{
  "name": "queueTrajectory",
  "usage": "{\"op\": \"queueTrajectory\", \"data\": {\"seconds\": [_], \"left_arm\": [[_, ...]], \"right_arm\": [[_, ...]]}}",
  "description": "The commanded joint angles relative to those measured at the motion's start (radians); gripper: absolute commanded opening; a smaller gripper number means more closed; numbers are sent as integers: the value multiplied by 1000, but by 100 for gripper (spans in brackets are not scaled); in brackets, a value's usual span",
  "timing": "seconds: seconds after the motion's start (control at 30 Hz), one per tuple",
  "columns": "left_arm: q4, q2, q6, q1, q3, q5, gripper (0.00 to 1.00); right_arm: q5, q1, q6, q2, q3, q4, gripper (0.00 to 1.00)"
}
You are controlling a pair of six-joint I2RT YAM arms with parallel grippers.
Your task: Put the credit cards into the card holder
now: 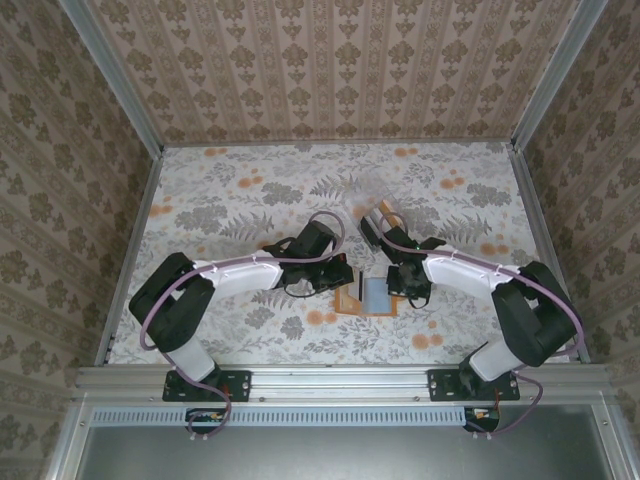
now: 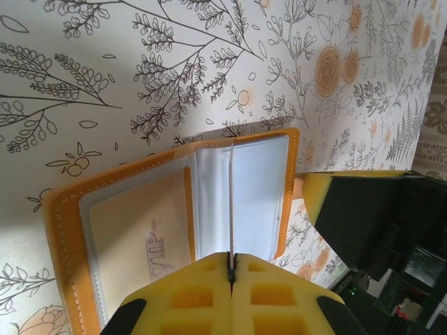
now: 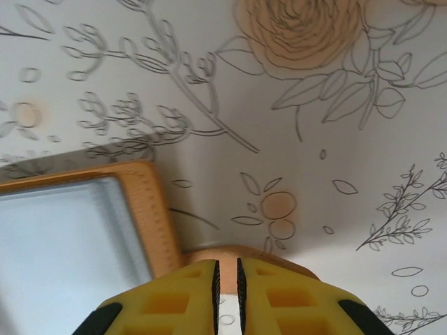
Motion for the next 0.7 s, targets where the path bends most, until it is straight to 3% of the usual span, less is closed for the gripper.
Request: {"op": "queueTrajectory", "data": {"seconds": [0.0,0.3,0.67], "left_arm": [[13,17,42,-12,-4,-16,0],[42,-7,62,-32,-61,-89,0],[223,-2,42,-48,-163,-110,0]], "right_arm": [[19,-5,-18,35,-22,-8,19],[-17,-5,2,38,-91,53,23],[-58,-5,21,34,-143,104,23]]}}
